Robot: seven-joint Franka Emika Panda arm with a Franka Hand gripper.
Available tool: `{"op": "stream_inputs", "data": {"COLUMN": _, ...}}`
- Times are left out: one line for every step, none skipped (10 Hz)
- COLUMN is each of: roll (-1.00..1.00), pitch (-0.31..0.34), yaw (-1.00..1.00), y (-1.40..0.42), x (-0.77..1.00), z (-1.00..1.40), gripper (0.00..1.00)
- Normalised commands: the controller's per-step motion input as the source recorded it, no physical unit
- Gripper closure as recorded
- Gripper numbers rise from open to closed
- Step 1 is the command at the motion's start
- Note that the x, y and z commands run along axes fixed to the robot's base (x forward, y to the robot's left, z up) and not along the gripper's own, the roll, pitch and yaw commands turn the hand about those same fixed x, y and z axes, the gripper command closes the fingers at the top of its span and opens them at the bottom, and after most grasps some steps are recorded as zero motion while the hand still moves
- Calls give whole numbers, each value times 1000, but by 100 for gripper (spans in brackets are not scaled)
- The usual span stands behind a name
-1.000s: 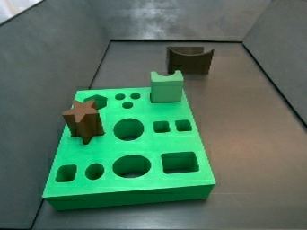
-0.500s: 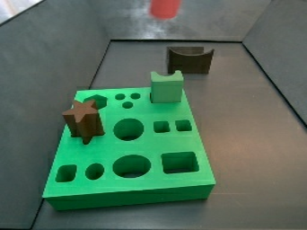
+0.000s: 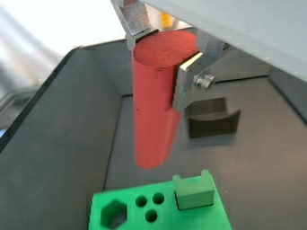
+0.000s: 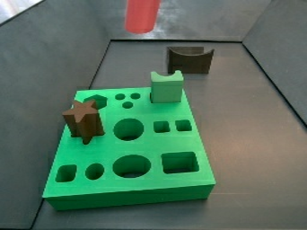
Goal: Pick up the oval object. Move up. Place the oval object on the fixture. Regrasp the oval object. Move to above the board. Insert the oval object.
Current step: Move to above the board.
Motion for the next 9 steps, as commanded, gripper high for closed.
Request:
{"op": "stream_inputs", "data": {"roll": -226, "pitch": -148, "yaw": 1000, "y": -11, "x": -51, "z": -4, "gripper": 100}}
{"op": "stream_inputs", "data": {"roll": -218, "pitch": -171, "yaw": 1000, "y": -2, "x": -50, "z": -5, "gripper": 100}}
{"op": "stream_inputs", "data": {"roll": -208, "pitch": -198, "yaw": 1000, "y": 9, "x": -55, "z": -3, "gripper": 100}}
{"op": "stream_inputs", "data": {"roll": -198, "pitch": -224, "yaw": 1000, "y": 15, "x": -63, "z": 0, "gripper": 100}}
{"op": "stream_inputs", "data": {"roll": -185, "pitch": -254, "yaw": 1000, "y": 17, "x": -61, "z": -6, "gripper": 100}}
{"op": "stream_inputs", "data": {"roll": -169, "pitch": -290, "yaw": 1000, "y": 17, "x": -58, "z": -3, "gripper": 100}}
{"op": "stream_inputs", "data": {"roll": -152, "pitch": -319, "yaw": 1000, "y": 18, "x": -53, "z": -1, "gripper": 100}}
{"op": "stream_inputs", "data": {"roll": -128, "pitch": -366, "yaw": 1000, "y": 12, "x": -54, "z": -4, "gripper": 100}}
{"op": "stream_inputs", "data": {"roll": -95, "pitch": -332, "yaw": 847, "y": 13, "x": -51, "z": -4, "gripper": 100}}
